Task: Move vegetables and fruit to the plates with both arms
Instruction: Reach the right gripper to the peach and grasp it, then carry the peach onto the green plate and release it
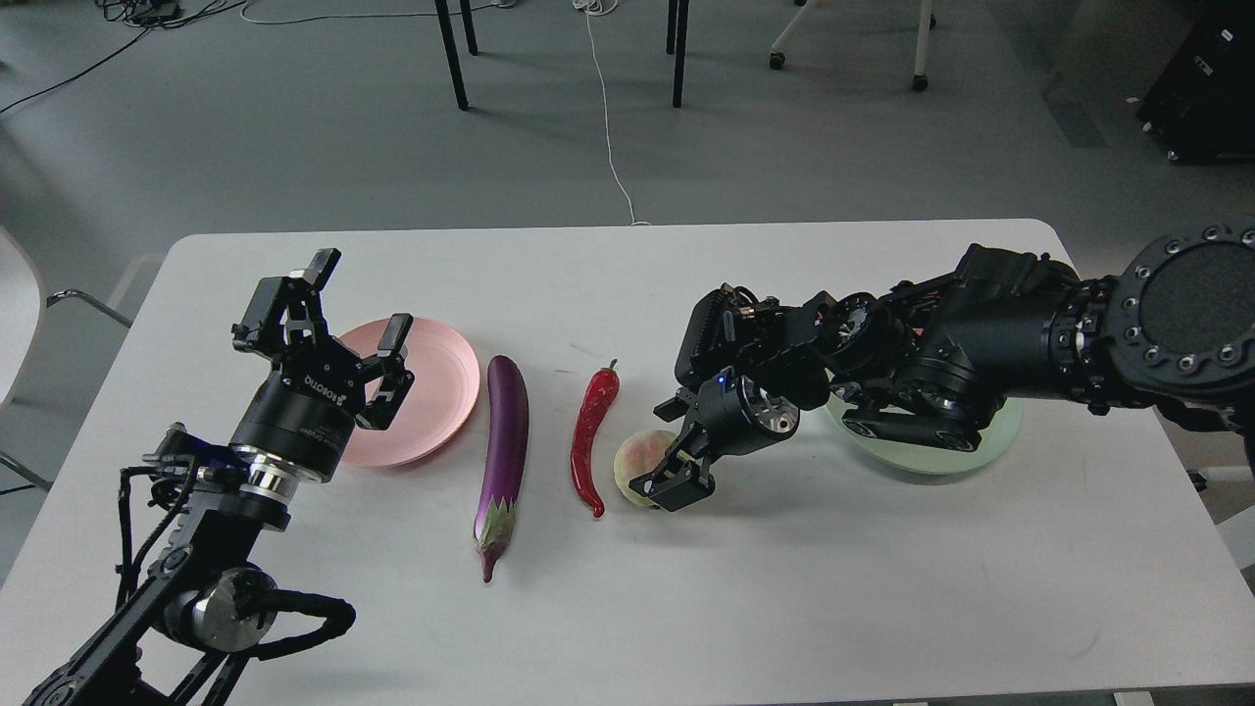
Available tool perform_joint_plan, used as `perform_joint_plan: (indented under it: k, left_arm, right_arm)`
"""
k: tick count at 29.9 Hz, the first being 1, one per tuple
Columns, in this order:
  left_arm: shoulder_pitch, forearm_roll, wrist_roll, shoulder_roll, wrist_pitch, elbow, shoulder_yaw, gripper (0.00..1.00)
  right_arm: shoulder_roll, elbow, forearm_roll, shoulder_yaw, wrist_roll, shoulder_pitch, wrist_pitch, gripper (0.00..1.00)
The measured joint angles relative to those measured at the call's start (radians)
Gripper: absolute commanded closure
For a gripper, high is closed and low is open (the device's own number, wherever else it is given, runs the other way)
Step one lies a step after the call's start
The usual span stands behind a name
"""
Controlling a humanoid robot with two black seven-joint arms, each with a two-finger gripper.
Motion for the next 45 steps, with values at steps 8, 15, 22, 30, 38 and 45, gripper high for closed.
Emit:
perform_joint_plan:
  k: [8, 15, 22, 30, 38, 45]
  left_arm:
    - [0.002, 0.000, 0.000, 0.000, 0.000, 0.000, 0.000, 0.01]
    - [0.004, 0.001, 0.000, 0.001, 0.000, 0.000, 0.000, 0.01]
    - [0.005, 0.001, 0.000, 0.002, 0.000, 0.000, 0.000, 0.01]
    - [0.005, 0.001, 0.001, -0.004, 0.000, -0.001, 0.003, 0.01]
    - [0.005, 0.002, 0.002, -0.010, -0.001, 0.000, 0.012, 0.01]
    - [0.005, 0.002, 0.002, -0.013, -0.001, 0.000, 0.015, 0.01]
  right_arm:
    - [0.000, -0.006, 0.001, -0.009, 0.000, -0.013, -0.005, 0.44]
    - [0.000, 0.002, 0.003, -0.013, 0.000, -0.007, -0.009, 0.57]
    - [-0.102, 0.064, 0.005, 0.005, 0.000, 0.067, -0.032, 0.56]
    - [-0.436, 0.147, -0.096, 0.006, 0.000, 0.107, -0.034, 0.55]
    - [-0.580, 0.116, -0.171, 0.002, 0.000, 0.026, -0.033, 0.53]
    - [-0.567, 0.025, -0.171, 0.008, 0.000, -0.056, -0.035, 0.30]
